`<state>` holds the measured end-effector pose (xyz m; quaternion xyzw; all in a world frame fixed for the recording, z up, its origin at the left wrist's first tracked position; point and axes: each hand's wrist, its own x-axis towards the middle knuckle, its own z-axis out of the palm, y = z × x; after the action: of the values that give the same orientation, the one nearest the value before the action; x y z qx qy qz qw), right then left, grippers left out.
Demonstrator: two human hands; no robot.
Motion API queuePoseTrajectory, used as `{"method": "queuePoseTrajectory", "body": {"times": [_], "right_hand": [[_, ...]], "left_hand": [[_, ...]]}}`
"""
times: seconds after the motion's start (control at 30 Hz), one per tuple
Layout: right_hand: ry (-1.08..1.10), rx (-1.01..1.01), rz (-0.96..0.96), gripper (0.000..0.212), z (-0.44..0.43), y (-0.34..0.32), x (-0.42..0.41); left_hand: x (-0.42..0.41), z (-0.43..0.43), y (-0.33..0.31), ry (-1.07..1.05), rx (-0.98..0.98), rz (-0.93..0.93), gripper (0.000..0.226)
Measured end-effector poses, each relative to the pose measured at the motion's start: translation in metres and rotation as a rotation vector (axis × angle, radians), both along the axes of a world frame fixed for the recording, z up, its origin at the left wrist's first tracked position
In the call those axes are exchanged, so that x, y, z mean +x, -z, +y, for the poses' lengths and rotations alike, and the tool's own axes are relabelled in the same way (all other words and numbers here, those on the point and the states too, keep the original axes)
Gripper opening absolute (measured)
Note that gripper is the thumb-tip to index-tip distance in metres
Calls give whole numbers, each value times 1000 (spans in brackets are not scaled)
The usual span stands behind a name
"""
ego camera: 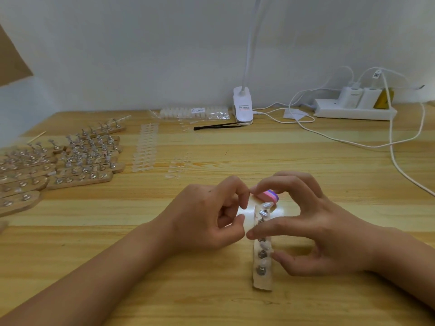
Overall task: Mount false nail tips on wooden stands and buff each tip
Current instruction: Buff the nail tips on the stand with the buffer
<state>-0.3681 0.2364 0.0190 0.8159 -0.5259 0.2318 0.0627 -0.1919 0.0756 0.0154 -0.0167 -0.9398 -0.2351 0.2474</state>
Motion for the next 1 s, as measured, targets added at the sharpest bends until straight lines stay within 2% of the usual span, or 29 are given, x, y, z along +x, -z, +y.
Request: {"method": "queuePoseTrajectory", "body": {"times": [0.2,0.3,0.6,0.67,0.77,0.83,0.93,1.0], "right_hand": [[-18,1,72,18,1,1,5],[-9,-19,78,14,1,1,6],[-35,-112,105,18,-1,1,6],[-35,-157,58,21,-1,0,7],[14,-178,-162,24,-2,-4,6],[61,-181,-325,21,-2,-5,3],[89,-153,-558,16,-2,-4,-1],[112,-153,-654,13,-4,-1,0]], "left_hand": [[-1,0,-1,68,-79,-66,28],[-2,4,1,106,-140,-97,22],[-2,4,2,125,-181,-95,19],[-2,5,1,118,-186,-102,19],[-1,6,0,96,-198,-74,17],[0,7,-1,61,-83,-5,15],[-3,9,-4,7,286,101,14],[-7,13,-6,6,537,80,14]]}}
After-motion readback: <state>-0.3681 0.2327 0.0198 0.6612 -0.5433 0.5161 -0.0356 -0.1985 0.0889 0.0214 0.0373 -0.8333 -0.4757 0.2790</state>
